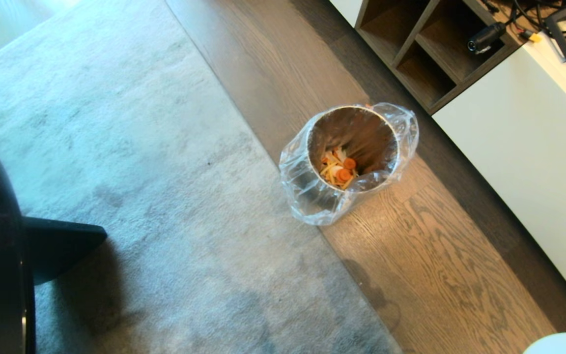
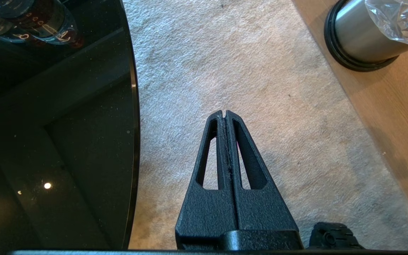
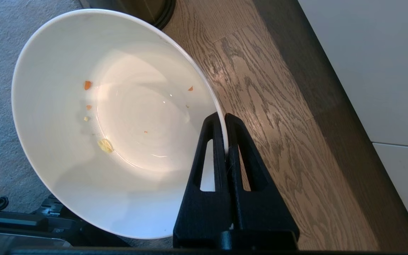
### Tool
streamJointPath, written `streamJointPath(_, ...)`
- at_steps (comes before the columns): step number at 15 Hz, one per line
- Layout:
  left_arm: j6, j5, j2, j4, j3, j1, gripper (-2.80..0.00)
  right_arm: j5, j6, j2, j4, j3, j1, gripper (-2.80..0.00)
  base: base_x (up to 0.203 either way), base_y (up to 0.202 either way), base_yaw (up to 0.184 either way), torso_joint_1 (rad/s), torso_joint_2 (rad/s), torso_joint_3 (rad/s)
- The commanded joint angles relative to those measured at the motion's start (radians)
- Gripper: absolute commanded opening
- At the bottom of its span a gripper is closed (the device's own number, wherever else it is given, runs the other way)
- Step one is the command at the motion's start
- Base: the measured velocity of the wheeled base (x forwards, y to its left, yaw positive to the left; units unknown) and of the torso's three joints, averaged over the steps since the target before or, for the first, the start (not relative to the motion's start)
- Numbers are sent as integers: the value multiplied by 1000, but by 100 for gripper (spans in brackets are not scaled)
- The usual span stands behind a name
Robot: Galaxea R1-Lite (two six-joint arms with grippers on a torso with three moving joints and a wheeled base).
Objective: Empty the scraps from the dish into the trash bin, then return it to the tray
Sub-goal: Put the bowl back to the table
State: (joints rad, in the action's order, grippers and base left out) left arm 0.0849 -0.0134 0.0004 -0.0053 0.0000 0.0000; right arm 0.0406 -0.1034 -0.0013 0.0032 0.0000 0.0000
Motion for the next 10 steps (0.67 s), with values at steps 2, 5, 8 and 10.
streamJointPath(2,1,0,0,-1,0,0,-280,1,-1,1,0,0,0,-280,0,0,0,0,0,0)
streamJointPath(5,1,0,0,-1,0,0,-280,1,-1,1,0,0,0,-280,0,0,0,0,0,0)
streamJointPath(8,1,0,0,-1,0,0,-280,1,-1,1,0,0,0,-280,0,0,0,0,0,0)
streamJointPath(10,1,0,0,-1,0,0,-280,1,-1,1,0,0,0,-280,0,0,0,0,0,0)
